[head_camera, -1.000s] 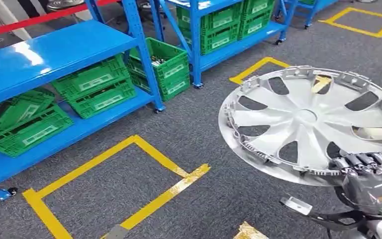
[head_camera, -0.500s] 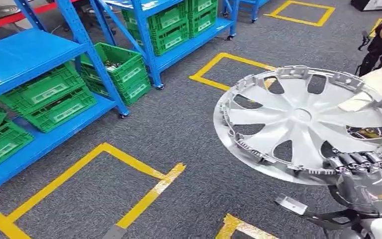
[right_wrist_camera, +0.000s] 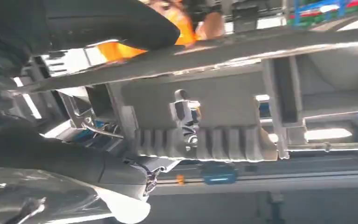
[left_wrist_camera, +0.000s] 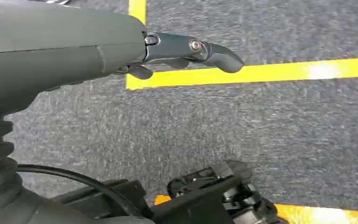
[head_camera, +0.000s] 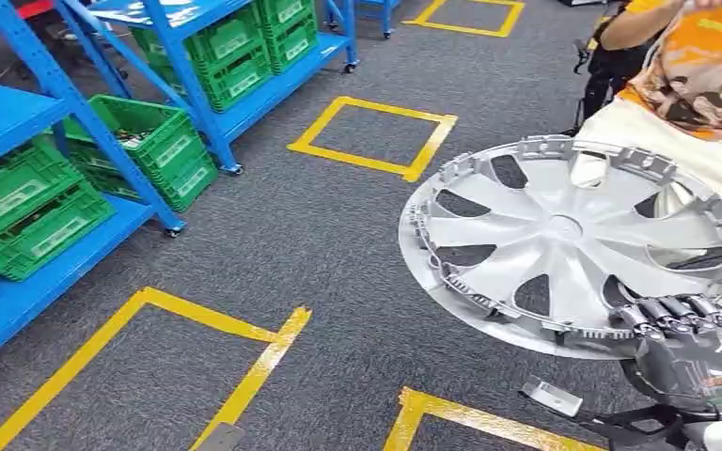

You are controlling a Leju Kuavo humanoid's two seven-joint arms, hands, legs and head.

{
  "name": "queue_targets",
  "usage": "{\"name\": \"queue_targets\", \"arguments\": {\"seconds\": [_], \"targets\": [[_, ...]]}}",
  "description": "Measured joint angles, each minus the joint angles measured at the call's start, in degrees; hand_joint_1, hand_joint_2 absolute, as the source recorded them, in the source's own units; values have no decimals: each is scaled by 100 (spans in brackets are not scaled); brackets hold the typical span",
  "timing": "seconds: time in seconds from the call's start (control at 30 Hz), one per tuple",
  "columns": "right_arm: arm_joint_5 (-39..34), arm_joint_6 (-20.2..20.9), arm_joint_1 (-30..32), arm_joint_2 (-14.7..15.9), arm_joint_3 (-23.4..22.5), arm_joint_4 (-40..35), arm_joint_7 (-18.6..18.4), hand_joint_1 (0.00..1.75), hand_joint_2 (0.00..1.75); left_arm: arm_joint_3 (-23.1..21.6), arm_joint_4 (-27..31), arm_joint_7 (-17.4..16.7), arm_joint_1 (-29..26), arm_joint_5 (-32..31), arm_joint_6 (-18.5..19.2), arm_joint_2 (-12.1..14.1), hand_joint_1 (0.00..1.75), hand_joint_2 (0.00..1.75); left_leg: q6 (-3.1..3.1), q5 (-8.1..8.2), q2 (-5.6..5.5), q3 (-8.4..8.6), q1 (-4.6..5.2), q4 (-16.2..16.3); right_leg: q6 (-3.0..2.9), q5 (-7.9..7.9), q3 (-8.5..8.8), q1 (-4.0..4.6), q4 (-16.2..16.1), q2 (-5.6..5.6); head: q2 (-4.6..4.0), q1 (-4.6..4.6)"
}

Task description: Take the parts from the cabinet and place them on the table.

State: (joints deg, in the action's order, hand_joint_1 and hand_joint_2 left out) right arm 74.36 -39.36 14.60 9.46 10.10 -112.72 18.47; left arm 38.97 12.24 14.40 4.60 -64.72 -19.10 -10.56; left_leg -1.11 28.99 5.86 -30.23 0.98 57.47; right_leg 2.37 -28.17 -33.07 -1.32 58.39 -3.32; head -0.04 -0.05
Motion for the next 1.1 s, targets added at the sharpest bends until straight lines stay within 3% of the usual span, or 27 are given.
{"name": "queue_targets", "arguments": {"seconds": [0.07, 0.1, 0.13, 0.17, 0.23, 0.27, 0.3, 0.33, 0.4, 0.43, 0.47, 0.6, 0.63, 0.67, 0.7, 0.77, 0.8, 0.83, 0.87, 0.9, 0.93, 0.97, 1.0, 1.1], "targets": [[-55, 0, 31, 0, -4, -4, 92, 175, 175, 2, 0, 35, 14, 59, -7, -9, 0, 175, 14, -8, 104, 30, -17, 0, -41, 6, -41, 26, 20, 104, 2, -8], [-74, 0, 34, 0, -2, -7, 120, 175, 175, 2, 0, 61, 24, 72, -7, -22, 0, 175, 51, 38, 100, 25, -36, 28, -92, 28, -40, 6, 7, 156, 2, -13], [-94, 0, 31, 0, -4, -15, 144, 175, 175, 2, 0, 74, 36, 81, -7, -24, 0, 175, 92, 166, -208, -10, -69, 143, -126, 45, -46, -3, 4, 204, 0, -26], [-114, 0, 9, 0, -7, -15, 179, 175, 175, 2, 0, 90, 39, 112, -7, -39, 0, 175, 101, 377, -406, -119, -83, 435, -161, 56, -53, -3, 4, 252, 0, -26], [-170, 0, -17, 0, -4, -20, 218, 175, 175, 4, 0, 98, 27, 142, -9, -52, 0, 175, 102, 868, -520, -564, -83, 1471, -205, 75, -81, 19, 5, 397, 2, -28], [-177, 0, -17, 0, -2, -20, 229, 175, 175, 7, 0, 98, 20, 157, -9, -55, 0, 175, 87, 972, -526, -733, -81, 1833, -218, 84, -90, 36, 5, 472, 2, -28], [-177, 0, -18, 0, -4, -20, 234, 175, 175, 9, 0, 98, 17, 162, -9, -55, 0, 175, 59, 941, -532, -792, -79, 1934, -223, 87, -92, 49, 6, 550, 0, -26], [-177, 0, -18, 0, -4, -20, 232, 175, 175, 11, 0, 98, 18, 168, -13, -55, 0, 175, 19, 756, -544, -723, -74, 1768, -232, 95, -91, 62, 6, 635, 0, -24], [-177, 0, -16, 0, -4, -20, 234, 175, 175, 11, 0, 103, 30, 168, -22, -55, 0, 175, -57, 224, -659, -364, -53, 910, -223, 115, -89, 67, 6, 799, 0, -22], [-179, 0, -17, 0, -4, -20, 234, 175, 175, 13, 0, 103, 35, 168, -24, -55, 0, 175, -97, -34, -927, -153, -42, 398, -215, 128, -90, 53, 6, 867, 0, -26], [-181, 0, -26, 0, -4, -20, 236, 175, 175, 19, 0, 105, 34, 172, -28, -55, 0, 175, -125, -21, -1213, -67, -47, 200, -188, 144, -116, 52, 8, 929, 0, -22], [-199, 0, -43, 0, 9, -20, 258, 175, 175, 39, 0, 122, 55, 214, -70, -50, 0, 175, -119, -55, -965, -39, -36, -1, -17, 254, -263, 8, -23, 1215, 0, -48], [-201, -2, -22, 0, 15, -20, 240, 175, 175, 42, 0, 122, 69, 208, -68, -48, 0, 175, -115, -113, -854, -16, -70, -91, -52, 179, -339, 4, 67, 953, 0, -43], [-197, 0, -34, 2, 22, -20, 216, 175, 175, 44, 0, 122, 63, 183, -66, -50, 0, 175, -144, -133, -805, -10, -58, -125, -36, 11, -428, 44, 235, 605, 0, -22], [-184, 0, -54, 2, 35, -24, 192, 175, 175, 44, 0, 99, 47, 155, -63, -46, 0, 175, -152, -139, -713, -29, -53, -123, -3, -238, -604, 48, 632, 451, 0, -11], [-148, -2, -36, 2, 66, -28, 146, 175, 175, 44, 0, 59, -19, 114, -66, -33, 0, 175, -156, -136, -517, -40, -43, -116, 56, -623, -964, 27, 1509, 378, 2, -15], [-140, 0, -21, 2, 70, -28, 122, 175, 175, 44, 0, 57, -49, 109, -66, -20, 0, 175, -155, -134, -412, -44, -43, -113, 93, -655, -1032, 12, 1716, 370, 0, -13], [-133, 0, -6, 2, 72, -28, 109, 175, 175, 44, 0, 57, -63, 107, -66, -20, 0, 175, -150, -131, -336, -44, -47, -112, 121, -553, -944, -1, 1608, 349, 0, -11], [-131, 0, 7, 2, 72, -28, 96, 175, 175, 44, 0, 57, -63, 105, -66, -20, 0, 175, -136, -122, -263, -44, -56, -108, 142, -366, -735, -15, 1266, 311, 0, -13], [-131, 0, 16, 2, 72, -28, 94, 175, 175, 44, 0, 57, -60, 101, -66, -20, 0, 175, -109, -105, -192, -42, -70, -92, 160, -135, -408, -31, 720, 238, 0, -11], [-133, 0, 16, 2, 74, -35, 94, 175, 175, 44, 0, 55, -59, 98, -66, -15, 0, 175, -64, -75, -136, -35, -67, -53, 187, 35, -76, -38, 171, 2, 0, -11], [-138, 0, -2, 0, 81, -39, 96, 175, 175, 44, 2, 46, -63, 90, -68, 20, 0, 175, -14, -35, -95, -44, -10, -19, 162, -92, 29, 27, 13, -220, 2, 22], [-142, 0, 21, -2, 83, -52, 100, 175, 175, 44, 0, 35, -70, 65, -70, 13, 0, 175, 8, -21, -44, -38, -1, 27, 40, -31, 37, 0, 2, -84, 2, -23], [-151, 0, 108, -7, 90, -59, 157, 175, 175, 46, 0, 37, -68, 57, -90, 35, 0, 175, 52, -18, 105, -20, -24, 35, -71, -19, -11, 19, 26, 84, 0, -28]]}}
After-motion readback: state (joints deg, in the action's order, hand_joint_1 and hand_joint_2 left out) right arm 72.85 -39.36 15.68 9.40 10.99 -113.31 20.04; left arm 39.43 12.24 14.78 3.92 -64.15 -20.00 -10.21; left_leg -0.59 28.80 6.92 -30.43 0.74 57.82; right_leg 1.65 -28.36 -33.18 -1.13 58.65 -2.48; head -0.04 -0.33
